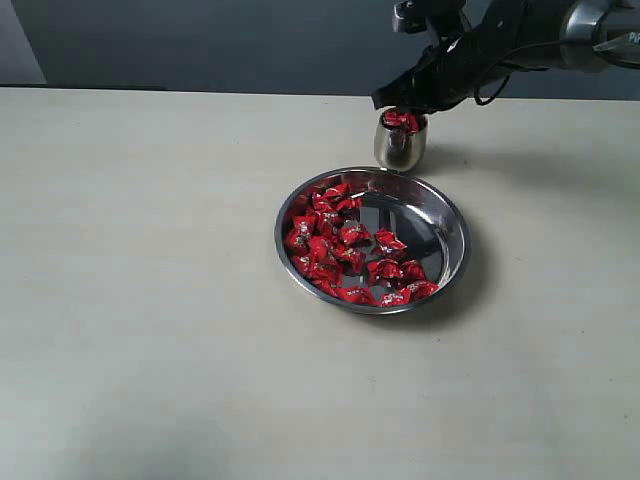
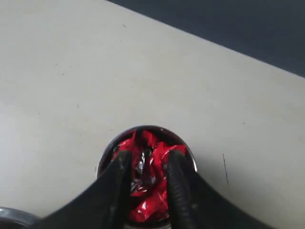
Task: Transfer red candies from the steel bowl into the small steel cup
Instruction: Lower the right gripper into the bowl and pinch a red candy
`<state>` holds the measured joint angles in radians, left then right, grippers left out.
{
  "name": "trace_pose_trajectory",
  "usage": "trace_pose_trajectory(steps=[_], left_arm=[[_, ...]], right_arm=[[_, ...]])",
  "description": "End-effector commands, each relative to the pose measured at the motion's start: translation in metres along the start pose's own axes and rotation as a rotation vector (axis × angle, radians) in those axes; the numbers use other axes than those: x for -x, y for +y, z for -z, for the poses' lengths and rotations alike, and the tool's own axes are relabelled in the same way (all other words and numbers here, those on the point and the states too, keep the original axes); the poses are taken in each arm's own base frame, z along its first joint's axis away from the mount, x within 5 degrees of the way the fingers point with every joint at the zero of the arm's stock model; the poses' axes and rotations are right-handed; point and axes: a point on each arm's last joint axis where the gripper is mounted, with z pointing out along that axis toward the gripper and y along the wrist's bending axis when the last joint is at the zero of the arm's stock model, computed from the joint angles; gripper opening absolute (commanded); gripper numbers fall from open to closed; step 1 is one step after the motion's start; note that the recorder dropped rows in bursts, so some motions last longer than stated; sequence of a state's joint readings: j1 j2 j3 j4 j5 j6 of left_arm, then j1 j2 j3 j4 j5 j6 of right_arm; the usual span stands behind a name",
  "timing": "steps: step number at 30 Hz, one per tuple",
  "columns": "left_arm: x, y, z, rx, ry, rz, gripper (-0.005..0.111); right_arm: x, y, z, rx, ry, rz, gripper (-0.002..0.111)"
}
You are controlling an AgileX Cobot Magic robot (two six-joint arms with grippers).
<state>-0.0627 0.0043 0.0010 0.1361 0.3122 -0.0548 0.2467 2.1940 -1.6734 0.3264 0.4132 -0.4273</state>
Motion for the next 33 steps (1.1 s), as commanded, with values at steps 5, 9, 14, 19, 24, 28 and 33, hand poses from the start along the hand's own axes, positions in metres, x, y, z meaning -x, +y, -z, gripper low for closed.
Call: trace_pose_trajectory(steps=[5,9,14,19,24,28,33], left_arm=[[0.001,-0.001,0.0,-0.01,-0.01,0.004,0.0],[0.001,-0.001,0.0,-0.01,-0.01,0.004,0.0],[0.001,-0.001,0.0,-0.01,-0.01,0.004,0.0],[0.001,-0.001,0.0,-0.01,-0.01,0.004,0.0],[0.001,-0.001,0.0,-0.01,-0.01,0.004,0.0],[0.001,-0.001,0.0,-0.01,-0.01,0.004,0.0],[0.001,-0.001,0.0,-0.01,-0.01,0.004,0.0]], right_arm=[[0.027,0.0,0.041,-0.007,-0.083,0.004,0.025],[0.032,0.0,0.051,-0.005,-0.096,0.007,0.008],[0.034,0.002,0.058,0.002,-0.093,0.002,-0.001],[0.032,0.003,0.058,0.013,-0.068,0.002,-0.001],[0.019,0.009,0.059,0.077,0.077,0.005,-0.001],[0.005,0.015,0.062,0.148,0.238,0.012,-0.001],[-0.019,0.024,0.066,0.303,0.476,0.135,0.014]])
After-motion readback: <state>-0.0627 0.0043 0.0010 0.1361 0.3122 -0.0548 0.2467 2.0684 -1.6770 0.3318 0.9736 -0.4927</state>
